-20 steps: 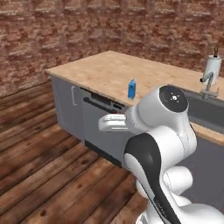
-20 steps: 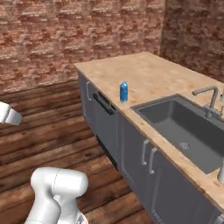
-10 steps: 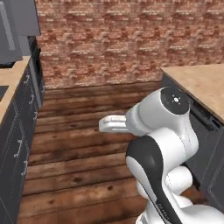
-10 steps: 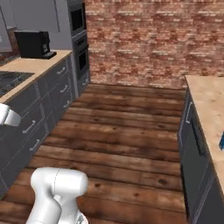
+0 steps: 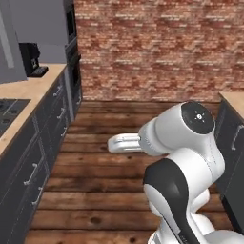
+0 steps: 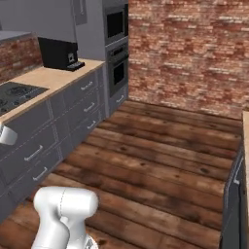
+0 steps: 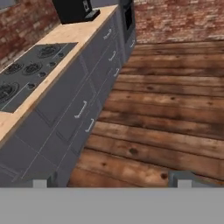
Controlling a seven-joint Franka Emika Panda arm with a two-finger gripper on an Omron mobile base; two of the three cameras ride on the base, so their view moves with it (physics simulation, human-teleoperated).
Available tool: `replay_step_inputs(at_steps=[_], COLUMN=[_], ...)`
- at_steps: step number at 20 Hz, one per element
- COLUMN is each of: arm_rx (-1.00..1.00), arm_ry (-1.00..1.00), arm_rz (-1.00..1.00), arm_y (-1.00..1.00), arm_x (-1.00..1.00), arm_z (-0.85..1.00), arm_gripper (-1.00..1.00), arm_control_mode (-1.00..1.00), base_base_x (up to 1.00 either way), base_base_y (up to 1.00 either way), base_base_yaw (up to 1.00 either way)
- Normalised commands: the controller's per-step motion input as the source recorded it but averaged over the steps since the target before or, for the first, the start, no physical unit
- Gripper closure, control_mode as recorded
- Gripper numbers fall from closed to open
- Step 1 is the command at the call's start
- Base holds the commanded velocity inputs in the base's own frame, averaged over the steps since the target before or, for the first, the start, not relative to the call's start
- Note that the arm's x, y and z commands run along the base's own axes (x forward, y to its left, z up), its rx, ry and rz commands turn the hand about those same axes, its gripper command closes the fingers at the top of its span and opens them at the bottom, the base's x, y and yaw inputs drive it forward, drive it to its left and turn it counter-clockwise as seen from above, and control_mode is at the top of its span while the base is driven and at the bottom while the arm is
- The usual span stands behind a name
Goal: Open the cabinet. Pick the spray and place it next to the sink. Then close the cabinet.
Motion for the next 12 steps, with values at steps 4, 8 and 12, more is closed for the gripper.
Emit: replay_step_inputs(at_steps=[4,8,12], arm_rx=[0.00,0.00,0.00], arm_ry=[0.00,0.00,0.00], arm_rz=[0.00,0.00,0.00], arm_y=[0.00,0.00,0.00], arm_x=[0.00,0.00,0.00], arm_z=[0.00,0.00,0.00], arm_gripper=[-1.00,-1.00,-1.00], arm_control_mode=[1.00,1.00,1.00], base_base_x=[1.00,1.00,1.00], base_base_y=[-0.71,-0.41,-0.22], base_base_yaw=[0.16,0.27,0.54])
